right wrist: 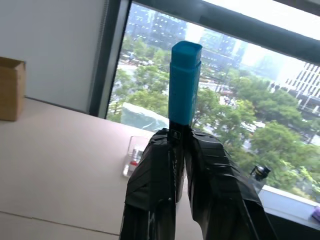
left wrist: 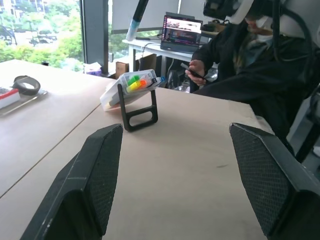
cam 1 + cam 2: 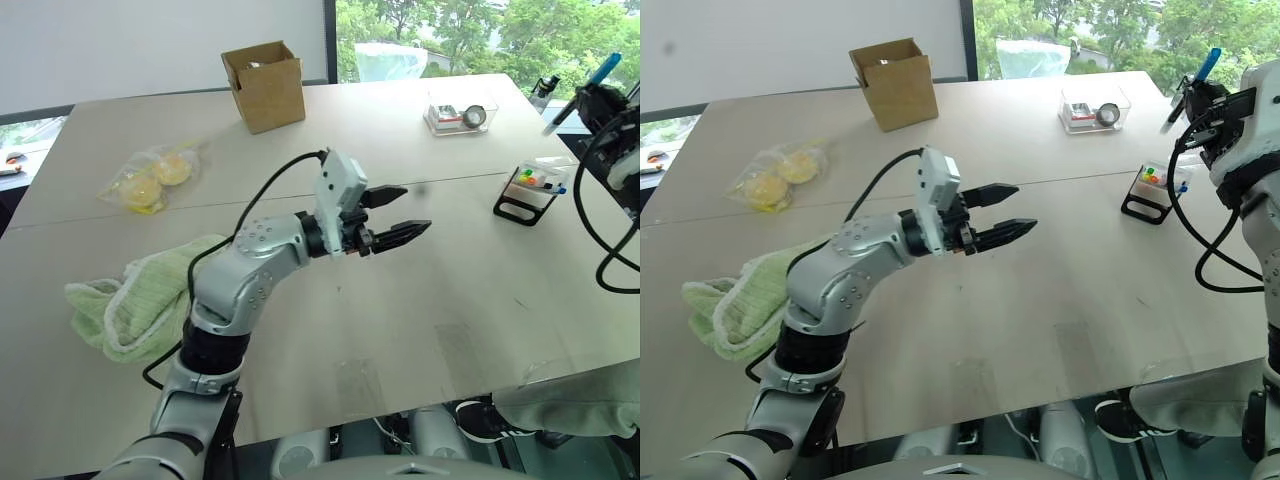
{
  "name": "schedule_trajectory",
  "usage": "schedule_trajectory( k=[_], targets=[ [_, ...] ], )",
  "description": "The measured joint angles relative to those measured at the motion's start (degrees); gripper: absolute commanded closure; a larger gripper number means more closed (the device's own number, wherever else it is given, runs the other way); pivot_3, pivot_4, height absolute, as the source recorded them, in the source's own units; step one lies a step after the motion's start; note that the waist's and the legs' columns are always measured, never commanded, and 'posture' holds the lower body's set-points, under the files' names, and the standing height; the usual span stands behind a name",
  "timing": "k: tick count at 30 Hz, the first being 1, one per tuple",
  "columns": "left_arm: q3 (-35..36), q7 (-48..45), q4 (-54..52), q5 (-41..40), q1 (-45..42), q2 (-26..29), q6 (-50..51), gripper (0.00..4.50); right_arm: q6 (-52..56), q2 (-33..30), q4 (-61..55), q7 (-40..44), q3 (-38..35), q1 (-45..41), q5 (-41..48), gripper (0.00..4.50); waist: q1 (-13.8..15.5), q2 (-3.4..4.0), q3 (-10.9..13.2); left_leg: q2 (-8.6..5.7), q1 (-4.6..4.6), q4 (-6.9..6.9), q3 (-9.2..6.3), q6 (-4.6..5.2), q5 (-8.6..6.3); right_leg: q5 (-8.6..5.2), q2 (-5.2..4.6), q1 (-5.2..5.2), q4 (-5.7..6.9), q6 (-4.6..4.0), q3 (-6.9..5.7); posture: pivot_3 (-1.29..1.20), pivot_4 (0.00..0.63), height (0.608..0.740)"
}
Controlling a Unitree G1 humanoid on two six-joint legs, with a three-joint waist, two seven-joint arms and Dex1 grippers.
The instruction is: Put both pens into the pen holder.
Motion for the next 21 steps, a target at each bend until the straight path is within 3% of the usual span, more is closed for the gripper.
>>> schedule_trajectory(
  k=[15, 21],
  targets=[
    [0.4, 0.2, 0.7, 1.4, 0.9, 0.6, -1.8, 1.02, -4.6, 8.9, -1.2, -1.4, -0.8, 10.2, -10.5, 4.5, 0.1, 0.01, 0.0, 0.02, 0.0, 0.01, -0.01, -0.01, 0.0, 0.0, -0.02, 0.01, -0.02, 0.01, -0.02, 0.0, 0.15, 0.74],
    [0.7, -0.7, 0.7, 1.2, 0.6, 1.3, -1.4, 1.02, -8.3, 12.2, -0.2, -1.6, -0.7, 10.5, -12.9, 4.5, 0.1, 0.02, 0.0, 0.01, -0.01, 0.03, 0.0, 0.0, 0.0, 0.0, -0.02, 0.01, -0.03, 0.02, 0.0, 0.0, 0.15, 0.74]
  ],
)
